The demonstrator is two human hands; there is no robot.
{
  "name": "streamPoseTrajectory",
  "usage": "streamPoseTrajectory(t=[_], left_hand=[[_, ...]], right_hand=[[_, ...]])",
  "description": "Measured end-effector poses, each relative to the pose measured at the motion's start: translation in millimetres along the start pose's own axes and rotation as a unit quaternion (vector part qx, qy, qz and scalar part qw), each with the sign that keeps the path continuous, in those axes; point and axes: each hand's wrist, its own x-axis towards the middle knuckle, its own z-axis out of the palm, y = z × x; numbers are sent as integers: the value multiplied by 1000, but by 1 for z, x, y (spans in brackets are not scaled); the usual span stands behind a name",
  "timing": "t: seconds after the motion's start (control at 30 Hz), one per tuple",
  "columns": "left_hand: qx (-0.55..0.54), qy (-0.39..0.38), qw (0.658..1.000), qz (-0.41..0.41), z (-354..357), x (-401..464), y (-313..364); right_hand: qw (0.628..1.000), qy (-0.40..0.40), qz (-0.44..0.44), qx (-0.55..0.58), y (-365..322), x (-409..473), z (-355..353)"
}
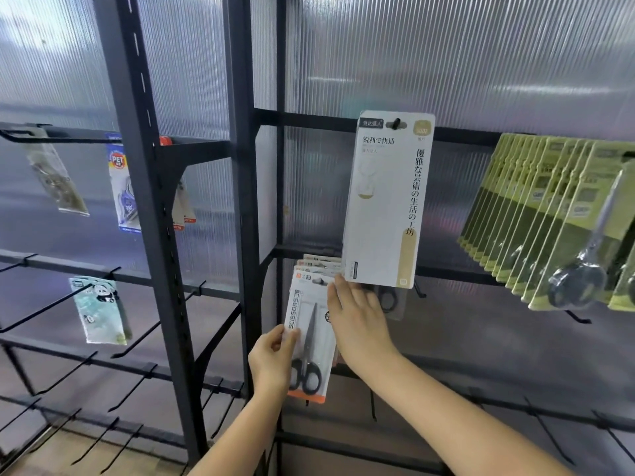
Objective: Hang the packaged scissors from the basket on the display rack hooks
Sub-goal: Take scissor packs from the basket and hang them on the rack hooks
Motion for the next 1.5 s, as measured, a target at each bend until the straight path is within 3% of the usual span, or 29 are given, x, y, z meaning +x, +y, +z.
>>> streamPoseTrajectory(t=[0.2,0.53,0.7,0.83,1.07,1.27,1.4,1.5], left_hand=[[11,-5,1000,-22,4,4,0],[55,-9,998,-19,19,22,-2],[135,-29,990,-6,21,29,1],[175,-17,983,61,16,13,11],[331,-84,920,190,-6,-46,20],[438,-184,837,272,-7,-122,23],[427,-231,823,295,15,-177,21],[425,-289,792,328,44,-220,17]], right_hand=[[998,17,-27,-51,-3,3,5],[988,-66,-24,-134,-11,5,32],[988,-71,-58,-126,-10,0,29],[993,-64,-58,-75,-2,-12,21],[994,-83,-67,26,7,-69,8],[981,-175,15,83,28,-152,-20],[971,-183,103,110,56,-221,-34],[959,-192,175,116,87,-277,-43]])
